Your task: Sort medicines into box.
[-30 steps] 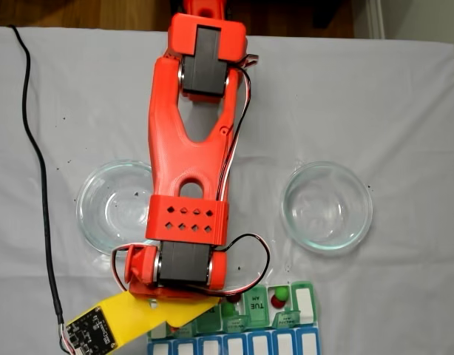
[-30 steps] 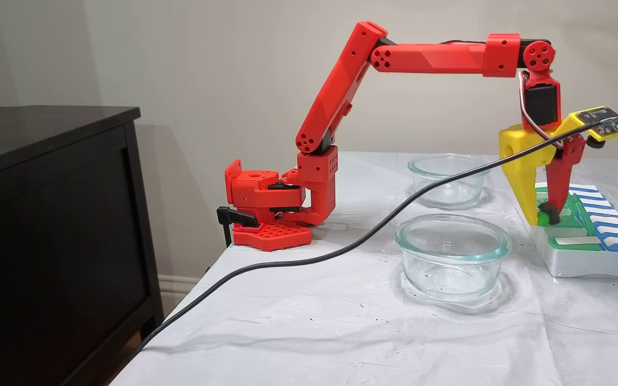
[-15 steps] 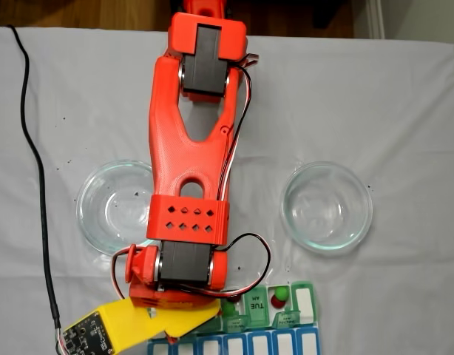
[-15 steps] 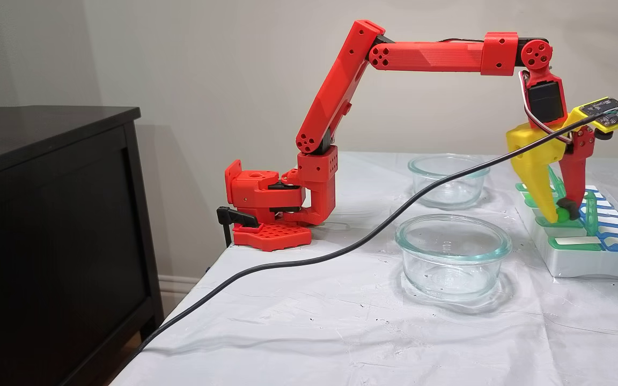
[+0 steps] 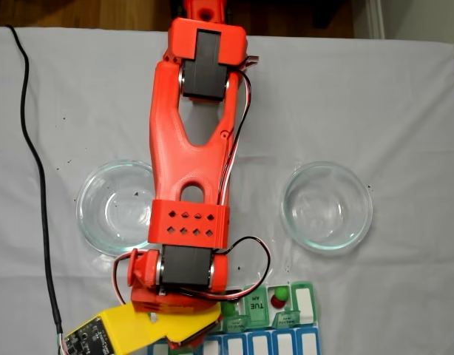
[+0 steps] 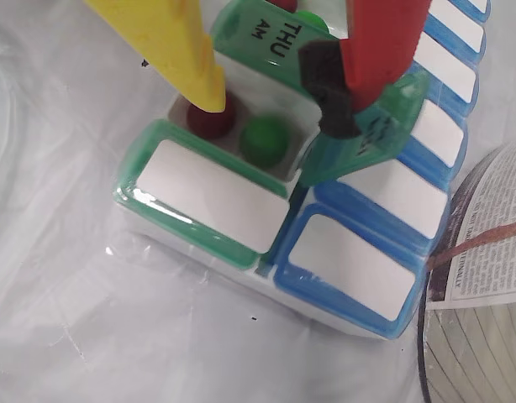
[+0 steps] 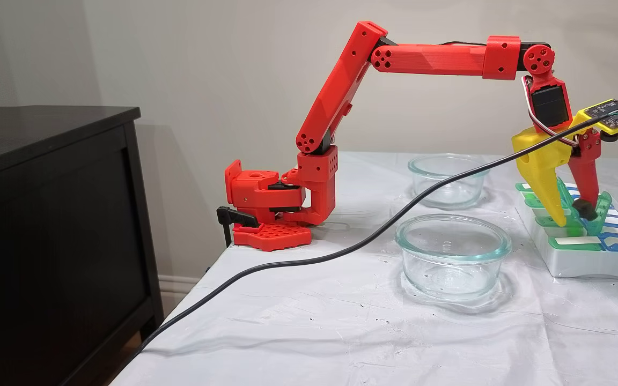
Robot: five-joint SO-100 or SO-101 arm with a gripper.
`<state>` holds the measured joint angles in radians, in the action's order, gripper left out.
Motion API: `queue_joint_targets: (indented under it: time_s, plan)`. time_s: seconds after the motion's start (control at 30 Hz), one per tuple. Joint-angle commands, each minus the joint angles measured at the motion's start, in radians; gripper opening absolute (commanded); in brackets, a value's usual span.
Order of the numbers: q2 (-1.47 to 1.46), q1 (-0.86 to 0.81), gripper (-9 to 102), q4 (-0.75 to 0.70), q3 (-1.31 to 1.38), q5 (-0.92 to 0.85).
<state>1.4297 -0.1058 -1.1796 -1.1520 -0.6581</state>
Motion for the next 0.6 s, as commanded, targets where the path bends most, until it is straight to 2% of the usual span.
queue_joint_targets:
  time_s: [0.0, 0.37, 0.47, 0.5, 0.57]
  plan:
    - [0.051, 0.025, 25, -0.002, 0.091, -0.017]
    - [0.147, 0.015, 23, -0.061, 0.032, -0.063]
    - [0.222, 0.009, 16, -0.098, -0.015, -0.08]
    - [0.256, 0.005, 8, -0.101, -0.043, -0.084]
    - [0.304, 0.003, 0, -0.106, -0.078, -0.103]
